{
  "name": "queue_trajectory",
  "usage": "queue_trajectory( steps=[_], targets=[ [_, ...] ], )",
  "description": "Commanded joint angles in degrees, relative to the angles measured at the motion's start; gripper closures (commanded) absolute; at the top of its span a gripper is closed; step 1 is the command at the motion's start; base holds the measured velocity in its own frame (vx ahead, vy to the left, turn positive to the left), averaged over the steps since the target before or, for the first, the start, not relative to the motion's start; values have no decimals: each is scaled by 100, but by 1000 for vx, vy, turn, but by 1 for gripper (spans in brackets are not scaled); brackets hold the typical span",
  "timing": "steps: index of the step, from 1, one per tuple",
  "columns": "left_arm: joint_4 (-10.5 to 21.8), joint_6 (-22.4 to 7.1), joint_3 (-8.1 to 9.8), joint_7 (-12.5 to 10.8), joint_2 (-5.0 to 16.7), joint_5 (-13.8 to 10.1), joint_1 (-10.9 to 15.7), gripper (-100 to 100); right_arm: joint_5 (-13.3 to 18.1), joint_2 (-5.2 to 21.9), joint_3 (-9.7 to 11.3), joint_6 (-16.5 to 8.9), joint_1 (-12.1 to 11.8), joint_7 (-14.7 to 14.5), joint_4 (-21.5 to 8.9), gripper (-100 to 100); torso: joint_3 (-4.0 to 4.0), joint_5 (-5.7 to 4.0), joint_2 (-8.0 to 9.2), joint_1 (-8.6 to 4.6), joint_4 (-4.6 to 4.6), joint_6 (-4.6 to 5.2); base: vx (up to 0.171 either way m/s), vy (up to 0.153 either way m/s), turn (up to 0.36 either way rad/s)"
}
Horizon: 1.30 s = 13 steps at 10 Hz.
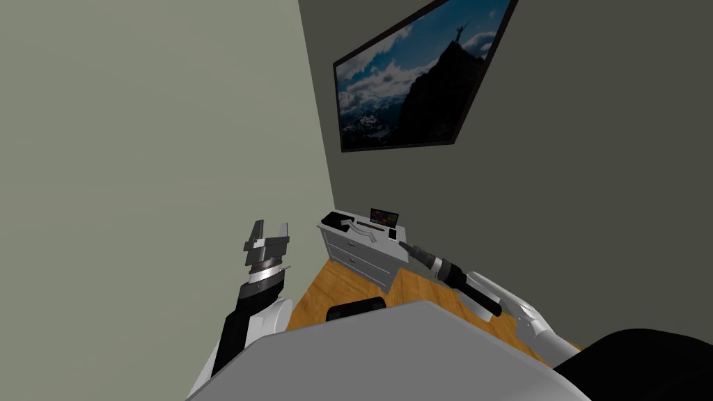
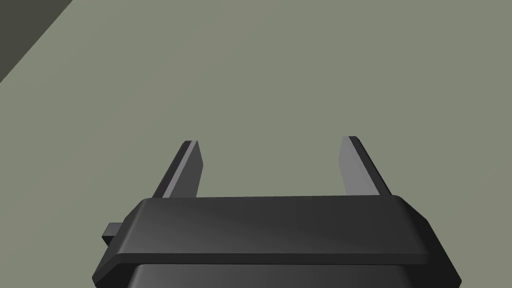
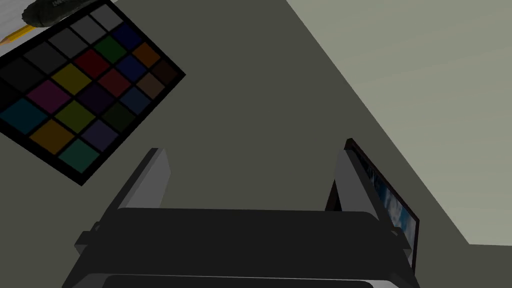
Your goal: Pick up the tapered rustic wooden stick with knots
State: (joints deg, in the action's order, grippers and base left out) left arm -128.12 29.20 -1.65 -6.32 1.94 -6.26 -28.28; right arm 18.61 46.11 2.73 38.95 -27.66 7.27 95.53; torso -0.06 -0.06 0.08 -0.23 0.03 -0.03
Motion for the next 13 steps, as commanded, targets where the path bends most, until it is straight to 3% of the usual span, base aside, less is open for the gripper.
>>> queue_trajectory(
  steps=[1, 2, 3, 4, 6, 7, 8, 9, 10, 11, 13],
  targets=[
    [0, 0, 0, 0, 0, 0, 0, 0, 165, 163, 38, 38, 37, 48, -270, -100, 0, 0, 0, 0, 0, 0, -26, -39, 73],
    [0, 0, 0, 0, 0, 0, -1, 0, 398, 389, 98, 84, 71, 133, -455, -100, 2, 0, -3, 5, -1, 4, -30, -33, 112],
    [0, 0, 0, 0, 0, 0, 0, 0, 447, 432, 98, 84, 71, 133, -600, -100, 2, 1, -3, 7, -1, 1, -24, -29, 95],
    [0, 0, 0, 0, 0, 0, -1, 0, 692, 617, 159, 133, 109, 211, -831, -100, 3, 1, -5, 10, -1, 3, -20, -33, 179],
    [0, 0, 0, 0, 0, 0, -1, 0, 735, 688, 159, 133, 109, 211, -935, -100, 5, 2, -9, 9, -2, 4, -10, -23, 38],
    [0, 0, 0, 0, 0, 0, -1, 0, 1005, 931, 221, 184, 152, 283, -1129, -100, 6, 2, -11, 16, -2, 5, -6, -6, 139],
    [0, 0, 0, 0, 0, 0, -1, 0, 1029, 931, 221, 184, 152, 283, -1271, -100, 7, 4, -13, 18, -3, 0, -4, -13, 123],
    [0, 0, 0, 0, 0, 0, -1, 0, 1258, 1162, 282, 237, 199, 346, -1473, -100, 8, 3, -15, 17, -3, 3, 2, -12, 212],
    [0, 0, 0, 0, 0, 0, -1, 0, 1326, 1162, 282, 237, 199, 346, -1613, -100, 10, 4, -18, 17, -3, -1, 4, -15, 108],
    [0, 0, 0, 0, 0, 0, -1, 0, 1544, 1379, 345, 293, 250, 401, -1805, -100, 10, 3, -18, 17, -4, 4, 13, -2, 189],
    [0, 0, 0, 0, 0, 0, -2, 0, 1627, 1379, 345, 293, 250, 401, -1953, -100, 13, 3, -23, 21, -5, 4, 12, -2, 55]
  ],
)
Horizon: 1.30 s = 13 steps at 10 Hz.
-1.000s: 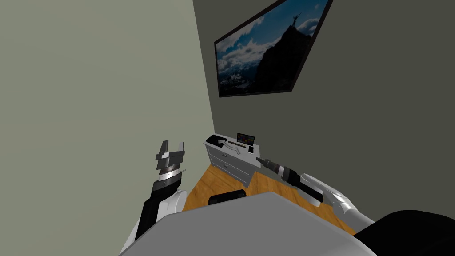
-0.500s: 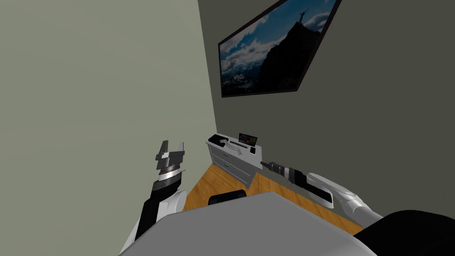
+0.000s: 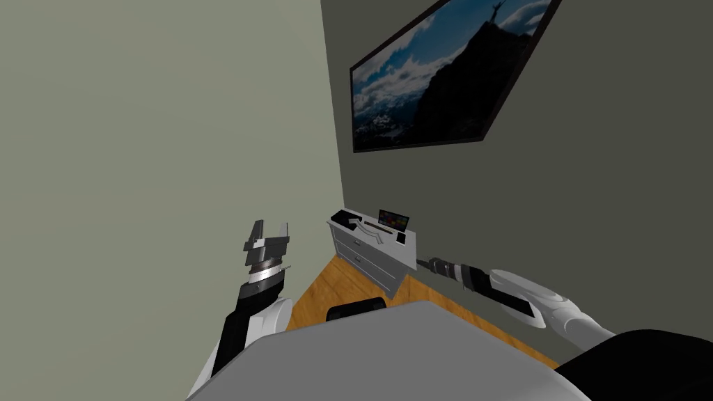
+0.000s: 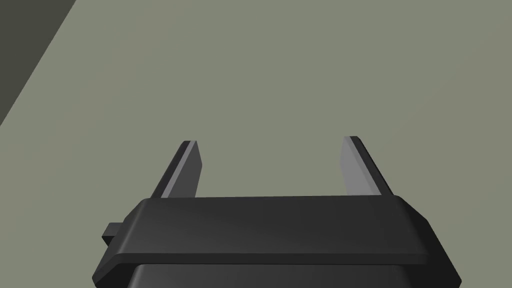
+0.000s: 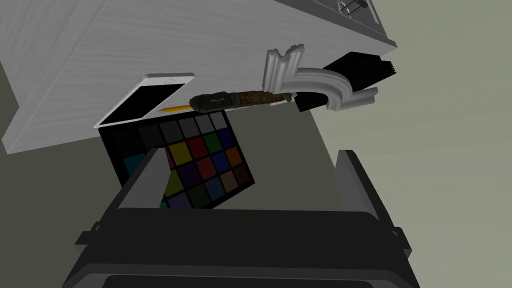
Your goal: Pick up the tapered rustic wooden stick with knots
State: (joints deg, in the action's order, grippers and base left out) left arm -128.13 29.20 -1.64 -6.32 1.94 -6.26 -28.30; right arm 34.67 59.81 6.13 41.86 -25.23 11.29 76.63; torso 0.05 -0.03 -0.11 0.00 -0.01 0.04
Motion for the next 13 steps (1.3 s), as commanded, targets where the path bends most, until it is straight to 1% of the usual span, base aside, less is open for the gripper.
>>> queue_trajectory(
  steps=[1, 2, 3, 4, 5, 6, 7, 8, 9, 10, 11, 12, 13],
  targets=[
    [0, 0, 0, 0, 0, 0, 0, 0, 286, 211, 68, 62, 62, 45, -286, -100, 0, 0, 0, 0, 0, 0, 18, 12, 202],
    [0, 0, -1, 0, 0, 0, 1, 0, 323, 211, 68, 62, 62, 45, -401, -100, 2, 2, -5, 4, 0, -8, 19, 3, 135],
    [0, 0, 0, 0, 0, 0, 0, 0, 553, 394, 131, 123, 121, 83, -561, -100, 3, 1, -5, 2, -1, -2, 35, 14, 204],
    [0, 0, -1, 0, 0, 0, 1, 0, 624, 394, 131, 123, 121, 83, -715, -100, 6, 2, -11, 5, -2, -7, 36, 15, 132],
    [0, 0, 0, 0, 0, 0, 0, 0, 828, 555, 195, 187, 182, 111, -894, -100, 7, 2, -11, 6, -2, -2, 51, 24, 226],
    [0, 0, -1, 0, 0, 0, 0, 0, 922, 555, 195, 187, 182, 111, -1060, -100, 10, 2, -18, 8, -3, -7, 47, 17, 124],
    [0, 0, 0, 0, 0, 0, 0, 0, 1113, 694, 259, 253, 246, 132, -1347, -100, 9, 2, -16, 9, -4, -1, 60, 24, 236],
    [0, 0, -1, 0, 0, 0, 0, 0, 1216, 694, 259, 253, 246, 132, -1377, -100, 12, 3, -21, 10, -4, -7, 58, 18, 123],
    [0, 0, 0, 0, 0, 0, -1, 0, 1216, 694, 259, 253, 246, 132, -1377, -100, 11, 3, -20, 11, -4, -1, 27, 12, -17],
    [0, 0, 0, 0, 0, 0, 0, 0, 1471, 808, 323, 321, 312, 144, -1553, -100, 6, 2, -10, 9, -2, 0, 54, 36, 184],
    [0, 0, -1, 0, 0, 0, 0, 0, 1504, 808, 323, 321, 312, 144, -1649, -100, 10, 4, -18, 16, -3, -7, 56, 29, 168],
    [0, 0, 0, 0, 0, 0, 0, 0, 1736, 898, 387, 392, 380, 148, -1826, -100, 11, 4, -19, 15, -4, -3, 69, 32, 281],
    [0, 0, -1, 0, 0, 0, 0, 0, 1784, 898, 387, 392, 380, 148, -1974, -100, 14, 4, -26, 16, -5, -8, 80, 27, 131]
  ],
)
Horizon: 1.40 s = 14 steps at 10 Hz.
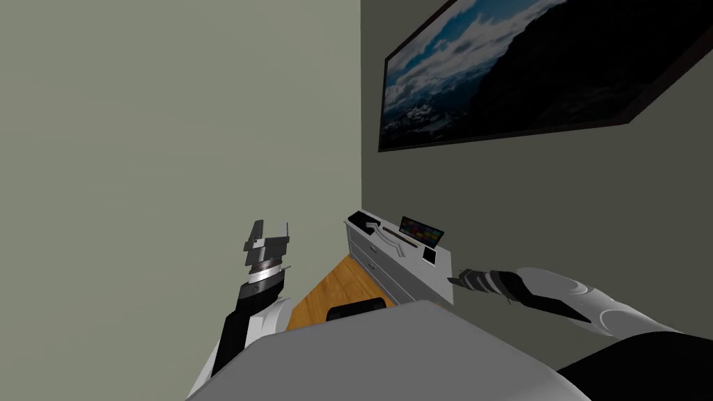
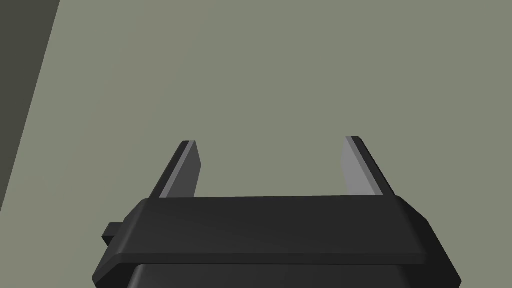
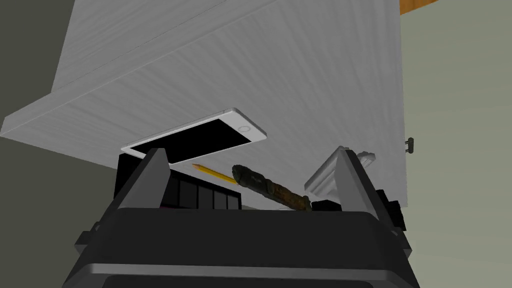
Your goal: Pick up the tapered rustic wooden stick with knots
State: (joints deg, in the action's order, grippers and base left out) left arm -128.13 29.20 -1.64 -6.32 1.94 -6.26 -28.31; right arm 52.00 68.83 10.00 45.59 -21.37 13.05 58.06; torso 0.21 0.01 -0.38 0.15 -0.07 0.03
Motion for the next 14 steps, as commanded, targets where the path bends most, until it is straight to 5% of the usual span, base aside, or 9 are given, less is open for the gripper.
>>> queue_trajectory(
  steps=[1, 7, 11, 14],
  targets=[
    [0, 0, 0, 0, 0, 0, 0, 0, 286, 61, 63, 90, 64, -32, -286, -100, 0, 0, 0, 0, 0, 0, 121, 44, 245],
    [0, 0, -1, 0, 0, 0, -1, 0, 1062, 117, 246, 312, 273, -82, -1112, -100, 24, 4, -42, 15, -9, -8, 133, 42, 197],
    [0, 0, 0, 0, 0, 0, -1, 0, 1811, -38, 459, 591, 516, -206, -1805, -100, 29, 1, -51, 8, -11, -5, 199, 39, 272],
    [-1, 0, 0, 0, 0, 0, -2, 0, 2119, -158, 546, 711, 611, -275, -2033, -100, 36, 5, -60, 22, -15, -3, 214, 37, 183]
  ],
)
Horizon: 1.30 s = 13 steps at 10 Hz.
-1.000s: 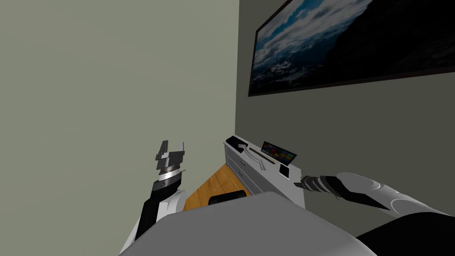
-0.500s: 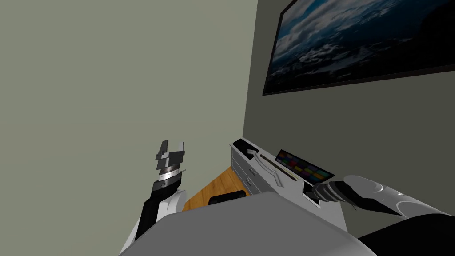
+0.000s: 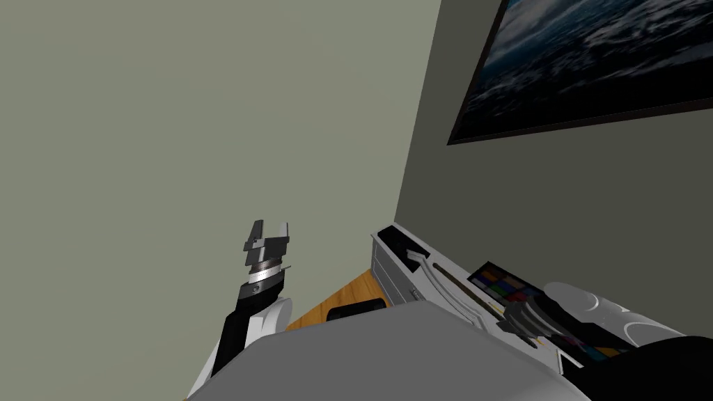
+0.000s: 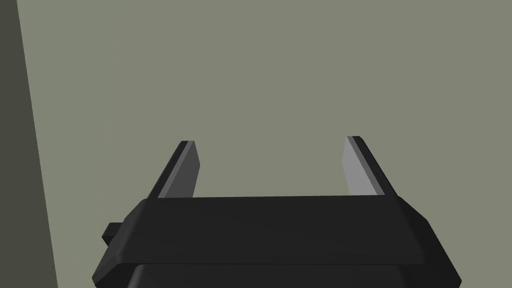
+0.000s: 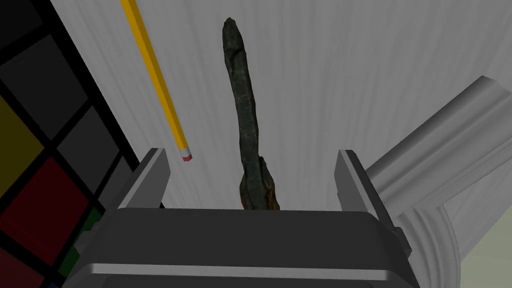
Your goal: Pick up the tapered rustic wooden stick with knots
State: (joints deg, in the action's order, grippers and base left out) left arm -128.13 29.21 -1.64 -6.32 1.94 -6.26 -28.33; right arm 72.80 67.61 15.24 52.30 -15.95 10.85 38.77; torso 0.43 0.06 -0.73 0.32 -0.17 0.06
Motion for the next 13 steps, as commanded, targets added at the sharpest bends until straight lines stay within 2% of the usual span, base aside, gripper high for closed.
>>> queue_trajectory(
  steps=[1, 2, 4, 5, 6, 7, 9, 10, 11, 13],
  targets=[
    [0, 0, 0, 0, 0, 0, 0, 0, 150, -94, 59, 92, 108, -86, -189, -100, 0, 0, 0, 0, 0, 0, 110, 2, 112],
    [0, 0, 0, 0, 0, 0, 1, 0, 306, -196, 115, 172, 165, -136, -302, -100, -11, -2, 18, -4, 5, -3, 190, 30, 266],
    [0, 0, 0, 0, 0, 0, 0, 0, 306, -196, 115, 172, 165, -136, -302, -100, -1, -6, -1, 6, 4, -9, 123, 14, 29],
    [0, 0, 0, 0, 0, 0, 1, 0, 298, -161, 109, 136, 102, -59, -192, -100, -15, -6, 25, 5, 8, -6, 21, 4, -3],
    [0, 0, 0, 0, 0, 0, 2, 0, 300, -165, 110, 144, 111, -73, -206, 0, -28, -6, 47, 3, 14, -6, 7, 1, 2],
    [0, 0, 0, 0, 0, 0, 2, 0, 259, -351, 172, -26, 91, -141, -279, -100, -35, -6, 58, 1, 17, -5, 12, -35, 53],
    [1, -1, 0, 0, 0, 0, 2, 0, 217, -536, 233, -195, 71, -210, -355, -100, -38, -12, 62, -21, 18, -5, 7, -62, 58],
    [1, -1, 0, 0, 0, 0, 2, 0, 235, -458, 213, -130, 53, -170, -281, -100, -39, -12, 64, -24, 18, -5, 1, -29, 13],
    [1, -1, 0, 0, 0, 0, 2, 0, 233, -461, 217, -158, 42, -149, -261, 100, -40, -10, 65, -14, 19, -4, 0, -6, -1],
    [1, -1, 0, 0, 0, 0, 2, 0, 232, -464, 219, -141, 42, -154, -258, 100, -39, -13, 64, -18, 18, -5, 0, 0, 0]
  ],
)
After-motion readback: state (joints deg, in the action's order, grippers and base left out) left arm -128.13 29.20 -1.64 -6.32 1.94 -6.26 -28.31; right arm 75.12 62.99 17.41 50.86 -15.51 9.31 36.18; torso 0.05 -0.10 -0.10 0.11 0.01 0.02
